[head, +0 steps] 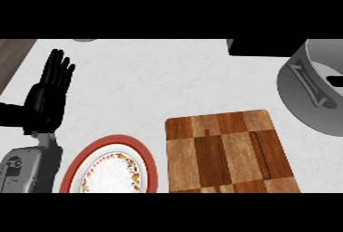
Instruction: Pick the bell pepper from the cutting board and place it in the pot
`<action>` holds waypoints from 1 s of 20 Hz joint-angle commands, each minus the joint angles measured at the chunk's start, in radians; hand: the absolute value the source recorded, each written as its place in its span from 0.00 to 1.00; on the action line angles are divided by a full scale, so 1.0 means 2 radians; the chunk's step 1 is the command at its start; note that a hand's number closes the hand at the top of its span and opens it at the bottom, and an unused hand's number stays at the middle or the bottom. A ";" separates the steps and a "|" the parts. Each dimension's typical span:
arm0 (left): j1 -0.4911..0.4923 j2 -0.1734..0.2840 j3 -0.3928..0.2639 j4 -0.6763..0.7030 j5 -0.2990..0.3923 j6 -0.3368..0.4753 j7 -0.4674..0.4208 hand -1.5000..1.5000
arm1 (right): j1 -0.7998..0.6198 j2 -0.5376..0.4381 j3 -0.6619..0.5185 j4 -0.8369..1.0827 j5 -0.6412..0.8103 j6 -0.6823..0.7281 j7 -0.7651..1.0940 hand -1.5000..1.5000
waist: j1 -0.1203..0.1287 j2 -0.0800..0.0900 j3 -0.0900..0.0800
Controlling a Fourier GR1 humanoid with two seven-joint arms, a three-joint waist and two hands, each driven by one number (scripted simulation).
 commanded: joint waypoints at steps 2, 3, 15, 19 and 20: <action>0.007 -0.009 -0.014 -0.022 -0.014 0.011 0.005 0.50 | 0.000 0.017 -0.032 -0.011 -0.075 -0.063 -0.078 0.00 | 0.000 0.003 0.006; 0.007 -0.008 -0.011 -0.007 -0.005 0.000 0.001 0.50 | -0.011 0.008 -0.041 -0.011 -0.087 -0.068 -0.072 0.00 | 0.000 0.004 0.006; 0.028 -0.005 -0.004 -0.038 -0.003 0.007 0.025 0.50 | 0.093 0.039 -0.085 -0.166 -0.281 -0.071 -0.212 0.00 | -0.011 -0.002 0.005; 0.013 0.011 0.021 0.005 0.017 -0.020 -0.008 0.50 | 0.146 0.054 -0.086 -0.255 -0.342 -0.029 -0.226 0.00 | -0.017 -0.002 0.005; 0.002 0.003 0.007 0.006 -0.010 0.005 0.005 0.50 | 0.160 0.052 -0.082 -0.272 -0.348 -0.017 -0.219 0.00 | -0.017 -0.002 0.005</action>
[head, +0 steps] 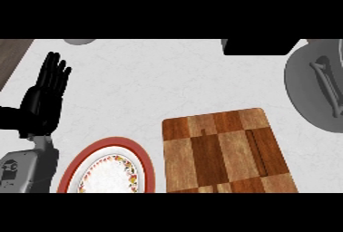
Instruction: Pick the bell pepper from the cutting board and place it in the pot
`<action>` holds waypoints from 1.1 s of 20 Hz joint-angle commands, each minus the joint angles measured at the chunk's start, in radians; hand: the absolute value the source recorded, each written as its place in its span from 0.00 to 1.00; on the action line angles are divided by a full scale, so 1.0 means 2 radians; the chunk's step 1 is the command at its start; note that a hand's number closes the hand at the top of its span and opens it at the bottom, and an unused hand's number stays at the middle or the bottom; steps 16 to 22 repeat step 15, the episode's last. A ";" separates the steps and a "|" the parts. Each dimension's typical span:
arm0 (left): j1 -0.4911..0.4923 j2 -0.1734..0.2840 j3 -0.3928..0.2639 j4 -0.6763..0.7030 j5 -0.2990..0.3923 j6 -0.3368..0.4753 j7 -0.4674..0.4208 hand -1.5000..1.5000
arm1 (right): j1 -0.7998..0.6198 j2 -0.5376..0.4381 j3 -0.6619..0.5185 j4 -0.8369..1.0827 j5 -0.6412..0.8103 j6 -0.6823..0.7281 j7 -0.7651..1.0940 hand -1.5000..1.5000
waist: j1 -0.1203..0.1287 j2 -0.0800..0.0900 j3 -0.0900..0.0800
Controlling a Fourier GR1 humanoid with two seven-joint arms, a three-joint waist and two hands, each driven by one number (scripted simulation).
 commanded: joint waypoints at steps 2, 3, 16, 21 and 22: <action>-0.003 0.020 0.023 0.004 0.016 -0.015 -0.001 0.50 | 0.100 0.036 -0.002 -0.111 -0.046 0.030 0.001 0.00 | -0.004 0.001 0.004; -0.004 -0.004 0.002 0.005 0.000 0.002 -0.005 0.50 | 0.118 0.024 -0.008 -0.110 -0.068 0.053 -0.016 0.00 | -0.004 0.002 0.004; 0.033 -0.003 0.001 -0.013 0.003 -0.016 -0.019 0.50 | 0.290 0.092 -0.010 -0.312 -0.147 0.084 0.011 0.00 | 0.001 0.003 0.004; 0.033 -0.003 0.001 -0.013 0.003 -0.016 -0.019 0.50 | 0.290 0.092 -0.010 -0.312 -0.147 0.084 0.011 0.00 | 0.001 0.003 0.004; 0.033 -0.003 0.001 -0.013 0.003 -0.016 -0.019 0.50 | 0.290 0.092 -0.010 -0.312 -0.147 0.084 0.011 0.00 | 0.001 0.003 0.004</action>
